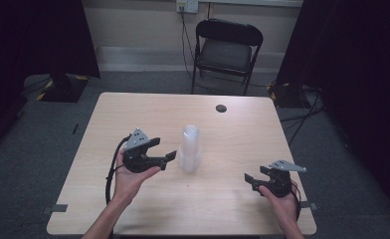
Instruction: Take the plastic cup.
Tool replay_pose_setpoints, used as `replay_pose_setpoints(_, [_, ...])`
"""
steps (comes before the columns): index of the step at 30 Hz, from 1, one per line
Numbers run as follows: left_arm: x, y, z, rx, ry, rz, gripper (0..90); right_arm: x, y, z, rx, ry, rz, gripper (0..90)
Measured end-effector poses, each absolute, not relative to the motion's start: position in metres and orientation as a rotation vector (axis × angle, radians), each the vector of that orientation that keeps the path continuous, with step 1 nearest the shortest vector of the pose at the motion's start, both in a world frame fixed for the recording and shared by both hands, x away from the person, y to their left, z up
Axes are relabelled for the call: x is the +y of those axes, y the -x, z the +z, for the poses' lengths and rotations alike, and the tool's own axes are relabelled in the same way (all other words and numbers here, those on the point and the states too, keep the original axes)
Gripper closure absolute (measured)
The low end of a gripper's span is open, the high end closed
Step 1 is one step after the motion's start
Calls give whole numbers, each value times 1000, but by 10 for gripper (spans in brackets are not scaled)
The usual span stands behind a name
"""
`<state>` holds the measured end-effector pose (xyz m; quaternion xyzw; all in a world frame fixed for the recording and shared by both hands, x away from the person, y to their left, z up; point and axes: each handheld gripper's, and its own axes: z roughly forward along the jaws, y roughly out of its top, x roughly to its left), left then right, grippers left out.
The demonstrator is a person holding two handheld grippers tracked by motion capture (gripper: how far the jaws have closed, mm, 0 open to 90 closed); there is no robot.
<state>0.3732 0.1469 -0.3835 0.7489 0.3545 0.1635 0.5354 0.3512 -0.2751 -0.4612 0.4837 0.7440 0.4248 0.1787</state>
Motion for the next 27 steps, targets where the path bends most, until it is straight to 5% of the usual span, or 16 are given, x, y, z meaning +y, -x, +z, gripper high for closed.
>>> replay_pose_setpoints(27, [93, -422, -390, 771, -1825, 360, 161, -270, -354, -467, 2124, -1342, 1187, 207])
